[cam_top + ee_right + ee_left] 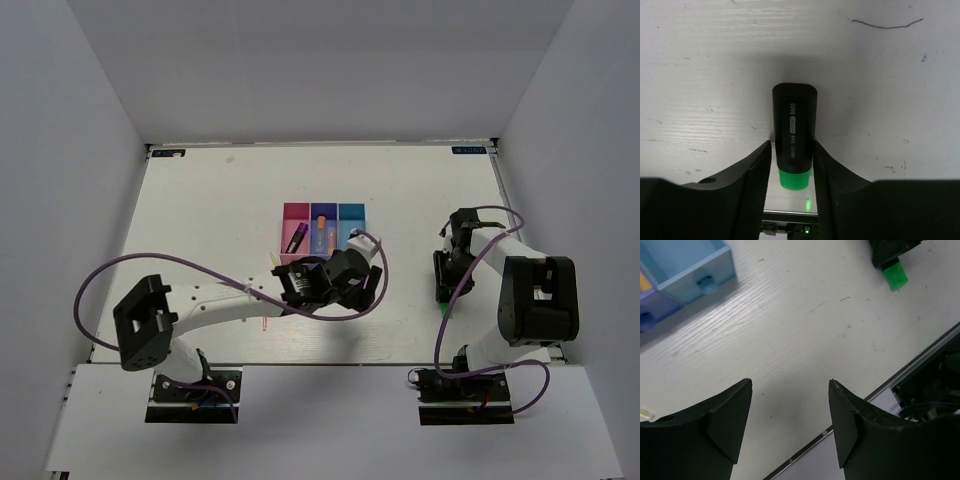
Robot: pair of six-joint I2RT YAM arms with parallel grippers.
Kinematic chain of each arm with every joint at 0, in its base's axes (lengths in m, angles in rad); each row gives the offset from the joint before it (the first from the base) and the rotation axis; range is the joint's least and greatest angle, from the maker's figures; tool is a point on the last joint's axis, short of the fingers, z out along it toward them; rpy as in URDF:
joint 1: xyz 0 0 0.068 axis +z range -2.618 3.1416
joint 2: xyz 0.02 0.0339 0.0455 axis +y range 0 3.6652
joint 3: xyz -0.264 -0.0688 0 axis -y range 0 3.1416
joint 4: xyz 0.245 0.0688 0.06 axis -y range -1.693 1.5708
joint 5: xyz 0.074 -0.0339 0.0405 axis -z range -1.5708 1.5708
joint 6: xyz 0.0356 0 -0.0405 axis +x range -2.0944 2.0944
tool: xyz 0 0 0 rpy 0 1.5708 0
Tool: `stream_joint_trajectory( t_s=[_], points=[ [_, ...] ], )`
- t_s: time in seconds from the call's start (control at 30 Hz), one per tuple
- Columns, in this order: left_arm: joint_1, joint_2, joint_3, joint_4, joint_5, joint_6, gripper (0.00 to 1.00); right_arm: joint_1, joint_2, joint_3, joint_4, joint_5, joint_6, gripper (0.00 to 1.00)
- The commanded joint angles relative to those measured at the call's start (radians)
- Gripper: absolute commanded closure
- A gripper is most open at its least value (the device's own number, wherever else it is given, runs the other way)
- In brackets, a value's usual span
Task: Sort the stationery into containers
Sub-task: Pick up the pen from the center of the board, then place the pen in the storage box.
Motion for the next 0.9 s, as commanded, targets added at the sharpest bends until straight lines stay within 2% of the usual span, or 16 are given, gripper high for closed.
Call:
stream_joint_trajectory(
  t_s=[0.0, 0.17, 0.2, 0.37, 0.47, 0.6, 0.63, 0.7, 0.73, 0.8, 0.87],
  points=[
    [-0.002, -0.14, -0.06, -0.006, -0.099, 0.016, 0.27, -0.004, 0.028, -0.024, 0.015, -0.004, 0.008, 0.59],
    [-0.003, -0.344, -0.181, -0.036, -0.184, 0.013, 0.27, -0.003, 0.012, -0.031, 0.012, -0.021, -0.005, 0.72],
    [-0.003, -0.37, -0.21, -0.055, -0.208, 0.015, 0.27, 0.0, -0.003, -0.027, 0.009, -0.035, -0.007, 0.78],
    [0.004, -0.574, -0.335, -0.162, -0.362, -0.01, 0.27, 0.008, -0.066, 0.037, -0.011, -0.187, -0.051, 0.81],
    [0.081, -0.677, -0.405, -0.27, -0.396, -0.087, 0.27, 0.031, -0.097, 0.132, -0.066, -0.302, -0.058, 0.83],
    [0.196, -0.792, -0.521, -0.328, -0.364, -0.154, 0.28, 0.069, -0.11, 0.284, -0.092, -0.434, -0.039, 0.84],
    [0.257, -0.803, -0.54, -0.334, -0.333, -0.155, 0.28, 0.101, -0.103, 0.307, -0.089, -0.451, -0.027, 0.84],
    [0.295, -0.818, -0.588, -0.336, -0.266, -0.174, 0.28, 0.134, -0.074, 0.401, -0.068, -0.515, 0.01, 0.84],
    [0.347, -0.817, -0.597, -0.334, -0.249, -0.172, 0.28, 0.182, -0.061, 0.424, -0.057, -0.529, 0.033, 0.84],
    [0.381, -0.799, -0.617, -0.325, -0.195, -0.169, 0.28, 0.22, 0.007, 0.53, -0.039, -0.555, 0.076, 0.84],
    [0.4, -0.76, -0.622, -0.323, -0.18, -0.168, 0.28, 0.307, 0.061, 0.623, -0.006, -0.557, 0.126, 0.84]
  ],
)
